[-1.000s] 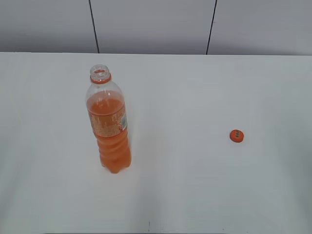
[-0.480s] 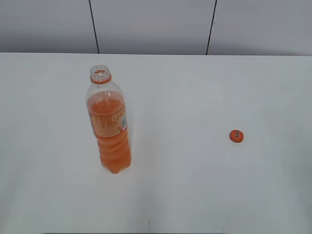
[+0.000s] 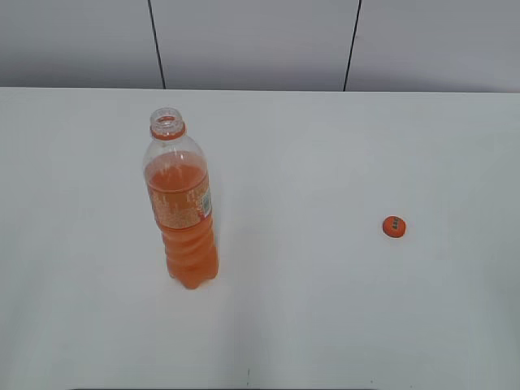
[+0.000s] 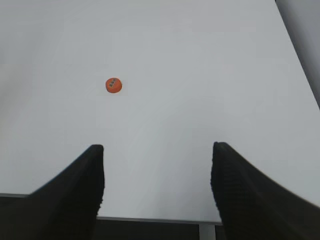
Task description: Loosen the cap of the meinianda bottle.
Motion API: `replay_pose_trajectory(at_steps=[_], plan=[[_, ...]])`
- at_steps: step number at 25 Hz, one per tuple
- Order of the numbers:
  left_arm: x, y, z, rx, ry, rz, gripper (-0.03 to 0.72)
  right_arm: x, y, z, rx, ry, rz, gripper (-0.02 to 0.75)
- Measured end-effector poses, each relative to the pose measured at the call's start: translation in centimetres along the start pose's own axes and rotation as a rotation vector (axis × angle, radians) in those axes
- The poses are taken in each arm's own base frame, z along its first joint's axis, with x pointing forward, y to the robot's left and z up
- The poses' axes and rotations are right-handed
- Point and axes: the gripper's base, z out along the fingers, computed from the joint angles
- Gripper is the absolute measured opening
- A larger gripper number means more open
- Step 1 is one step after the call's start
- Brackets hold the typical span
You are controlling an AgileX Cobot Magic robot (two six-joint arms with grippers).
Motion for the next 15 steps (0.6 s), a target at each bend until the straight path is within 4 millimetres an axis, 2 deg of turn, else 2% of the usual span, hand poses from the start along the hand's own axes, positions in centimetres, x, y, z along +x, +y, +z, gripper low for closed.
replay_pose_trajectory(at_steps=[2,15], plan=[[0.01,0.0,-0.01,0.0,-0.001,0.0,0.562,0.33,0.0,-0.51,0.0,-0.037,-0.002,0.502],[0.01,-0.02,0.01,0.002,-0.001,-0.001,0.562,0.39,0.0,-0.47,0.0,-0.037,-0.009,0.502]])
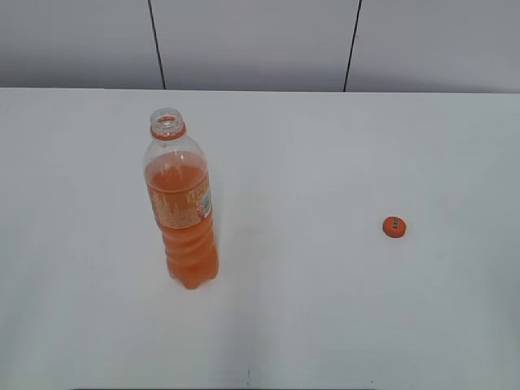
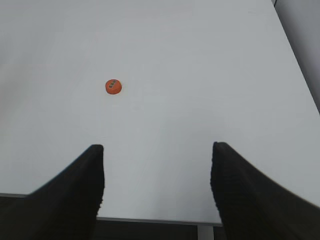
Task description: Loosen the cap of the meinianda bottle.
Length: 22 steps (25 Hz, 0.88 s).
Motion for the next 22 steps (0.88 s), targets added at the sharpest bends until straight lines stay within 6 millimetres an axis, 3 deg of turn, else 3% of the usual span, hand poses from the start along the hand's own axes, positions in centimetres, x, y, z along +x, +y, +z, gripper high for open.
replay_pose_trajectory(at_steps=[10,22], plan=[[0.01,0.03,-0.03,0.061,-0.004,0.025,0.562,0.0,0.0,0.0,0.004,0.0,0.001,0.502],[0.02,0.03,-0.04,0.066,-0.004,0.027,0.562,-0.01,0.12,0.01,0.132,0.002,0.069,0.501]])
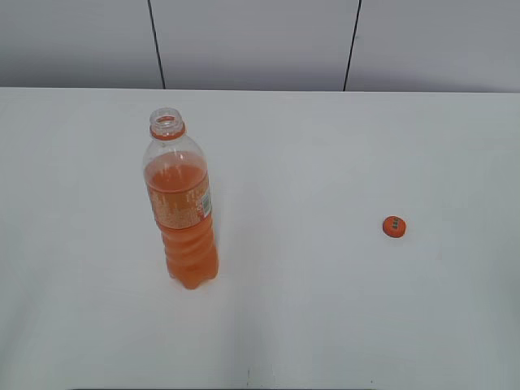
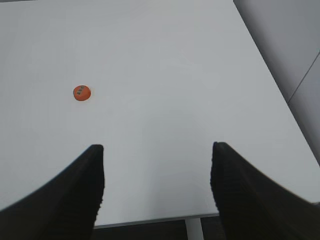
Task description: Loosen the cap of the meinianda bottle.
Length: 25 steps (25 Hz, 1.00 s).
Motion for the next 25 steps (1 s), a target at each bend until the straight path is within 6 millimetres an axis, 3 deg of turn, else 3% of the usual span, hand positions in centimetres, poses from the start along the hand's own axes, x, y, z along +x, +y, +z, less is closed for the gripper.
replay_pose_trajectory(at_steps=[25], plan=[[-0.01,-0.05,0.0,0.006,-0.001,-0.003,0.562,-0.01,0.0,0.0,0.0,-0.001,-0.001,0.501]])
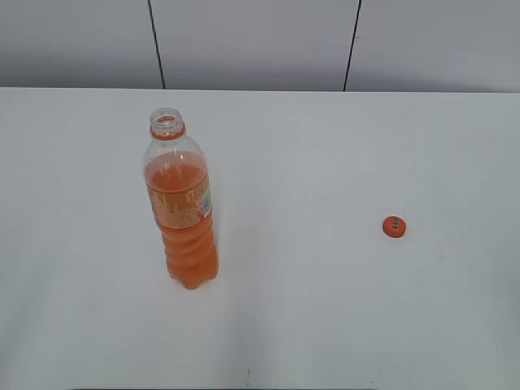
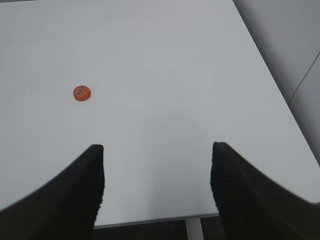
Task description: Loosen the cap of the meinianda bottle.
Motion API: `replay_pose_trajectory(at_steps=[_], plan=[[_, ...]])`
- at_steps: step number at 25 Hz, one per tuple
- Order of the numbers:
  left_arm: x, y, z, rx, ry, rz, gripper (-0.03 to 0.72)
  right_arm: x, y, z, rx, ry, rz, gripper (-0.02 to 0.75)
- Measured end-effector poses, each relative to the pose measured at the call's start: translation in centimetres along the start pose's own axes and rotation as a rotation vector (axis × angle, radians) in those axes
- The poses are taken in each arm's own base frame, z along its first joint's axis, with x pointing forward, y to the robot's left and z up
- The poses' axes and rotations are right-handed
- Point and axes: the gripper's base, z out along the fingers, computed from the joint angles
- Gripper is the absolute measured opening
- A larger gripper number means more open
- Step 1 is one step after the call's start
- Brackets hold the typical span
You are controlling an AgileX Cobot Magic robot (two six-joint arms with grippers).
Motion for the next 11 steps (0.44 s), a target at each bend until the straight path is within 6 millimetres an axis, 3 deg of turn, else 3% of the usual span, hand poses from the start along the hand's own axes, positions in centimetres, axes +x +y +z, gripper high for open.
replay_pose_trajectory(at_steps=[11], plan=[[0.0,0.0,0.0,0.0,0.0,0.0,0.562,0.0,0.0,0.0,0.0,0.0,0.0,0.501]])
